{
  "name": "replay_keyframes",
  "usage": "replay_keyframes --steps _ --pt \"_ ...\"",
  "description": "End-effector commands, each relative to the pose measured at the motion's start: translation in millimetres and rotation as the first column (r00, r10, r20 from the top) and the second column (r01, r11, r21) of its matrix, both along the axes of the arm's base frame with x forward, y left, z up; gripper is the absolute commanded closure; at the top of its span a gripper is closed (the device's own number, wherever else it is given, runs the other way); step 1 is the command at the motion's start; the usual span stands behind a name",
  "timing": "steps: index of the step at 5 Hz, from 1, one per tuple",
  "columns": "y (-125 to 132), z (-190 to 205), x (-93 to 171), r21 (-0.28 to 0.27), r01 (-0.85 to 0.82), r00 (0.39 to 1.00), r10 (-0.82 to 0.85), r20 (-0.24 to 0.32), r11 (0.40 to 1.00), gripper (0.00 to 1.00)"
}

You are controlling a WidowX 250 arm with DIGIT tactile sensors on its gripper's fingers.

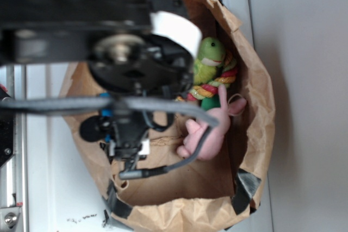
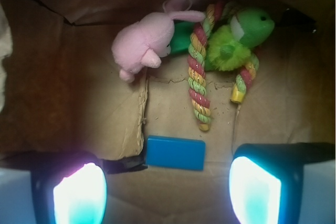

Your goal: Grab the multicolored rope.

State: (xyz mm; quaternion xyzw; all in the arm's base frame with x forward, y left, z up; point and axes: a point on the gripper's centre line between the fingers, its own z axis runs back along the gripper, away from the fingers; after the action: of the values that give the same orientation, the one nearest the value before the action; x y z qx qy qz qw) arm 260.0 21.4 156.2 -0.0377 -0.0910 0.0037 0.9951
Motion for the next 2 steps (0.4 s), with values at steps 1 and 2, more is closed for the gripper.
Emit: replay_keyframes --steps 1,2 --pt "-4.3 -10.2 12.8 0.020 -0.019 0.997 0.017 0.074 1.000 0.00" --pt "-4.7 -13.9 16.4 0.012 -0.011 0.994 0.009 0.106 1.000 0.00"
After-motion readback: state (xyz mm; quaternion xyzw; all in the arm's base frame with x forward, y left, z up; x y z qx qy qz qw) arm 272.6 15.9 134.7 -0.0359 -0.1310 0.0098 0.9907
